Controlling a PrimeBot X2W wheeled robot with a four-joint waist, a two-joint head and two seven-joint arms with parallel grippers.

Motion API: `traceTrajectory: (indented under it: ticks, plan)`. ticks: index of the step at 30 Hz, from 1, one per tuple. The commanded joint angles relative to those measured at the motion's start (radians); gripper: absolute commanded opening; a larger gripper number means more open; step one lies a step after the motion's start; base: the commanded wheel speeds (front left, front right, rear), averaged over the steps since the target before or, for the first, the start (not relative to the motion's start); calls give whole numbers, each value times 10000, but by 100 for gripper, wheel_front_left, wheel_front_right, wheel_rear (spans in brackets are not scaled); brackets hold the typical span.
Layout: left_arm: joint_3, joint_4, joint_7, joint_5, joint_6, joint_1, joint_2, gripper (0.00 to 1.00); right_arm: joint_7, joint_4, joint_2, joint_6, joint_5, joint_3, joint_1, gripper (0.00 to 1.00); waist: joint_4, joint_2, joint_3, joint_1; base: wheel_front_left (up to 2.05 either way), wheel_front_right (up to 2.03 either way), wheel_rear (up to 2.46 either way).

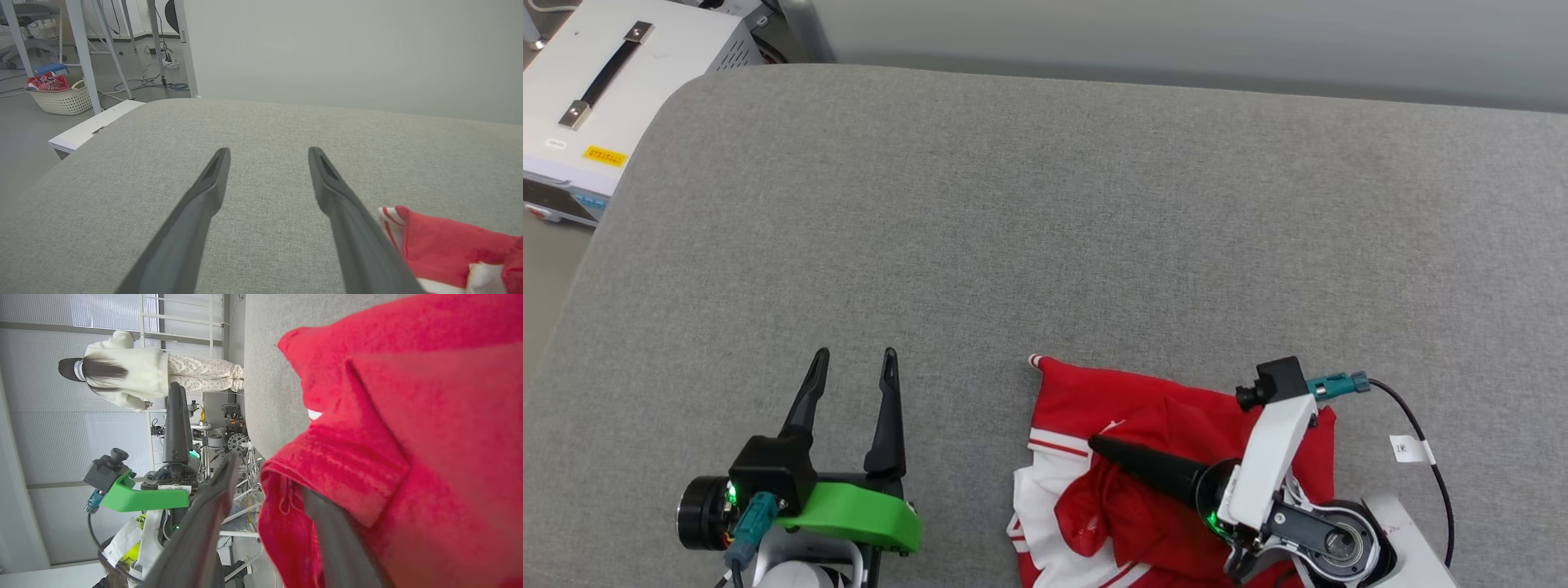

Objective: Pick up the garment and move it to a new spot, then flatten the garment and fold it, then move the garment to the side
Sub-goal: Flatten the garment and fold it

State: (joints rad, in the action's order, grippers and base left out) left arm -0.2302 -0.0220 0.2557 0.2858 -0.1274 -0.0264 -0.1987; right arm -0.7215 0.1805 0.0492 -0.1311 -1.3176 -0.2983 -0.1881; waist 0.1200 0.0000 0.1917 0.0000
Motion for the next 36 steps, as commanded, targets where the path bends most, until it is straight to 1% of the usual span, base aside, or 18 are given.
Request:
traceTrajectory:
  ticks: [1, 4, 9, 14, 16, 20, 25, 27, 31, 36]
  plan:
    - [55, 38, 59, -92, 52, -140, 54, 100, 194, -65, 12, 4, 73, -53, -240, 100, -62, 0, -26, 0, 0, 0, 0]
    - [101, 22, 59, -143, 65, -93, 77, 100, 409, -356, 24, 4, 58, -139, -278, 100, -152, 0, -110, 0, 0, 0, 0]
    - [145, 0, 60, -205, 95, 4, 97, 100, 749, -1223, 460, 4, 445, -429, -170, 100, -324, 0, -287, 0, 0, 0, 0]
    - [198, -28, 60, -229, 121, 59, 88, 100, 1429, -1864, 1125, 4, 1667, -597, -57, 100, -478, 0, -406, 0, 0, 0, 0]
    - [224, -43, 60, -232, 121, 92, 82, 100, 1905, -2059, 1361, 4, 2320, -488, -14, 100, -537, 0, -468, 0, 0, 0, 0]
    - [287, -81, 60, -227, 94, 197, 61, 100, 3005, -2305, 1675, 4, 3804, 75, 170, 100, -654, 0, -617, 0, 0, 0, 0]
    - [341, -131, 60, -234, 26, 318, 11, 100, 4481, -2480, 1974, 4, 6485, 1271, 606, 100, -804, 0, -818, 0, 0, 0, 0]
    - [356, -151, 60, -230, 0, 365, -7, 100, 5039, -2511, 1957, 4, 7463, 1840, 856, 100, -866, 0, -937, 0, 0, 0, 0]
    - [354, -177, 48, -214, -39, 491, -52, 100, 6069, -2572, 1787, 4, 8934, 2783, 1490, 100, -976, 0, -1209, 0, 0, 0, 0]
    - [405, -184, -17, -175, -113, 697, -157, 100, 7084, -2849, 1492, 4, 9926, 3303, 2175, 100, -1183, 0, -1576, 0, 0, 0, 0]
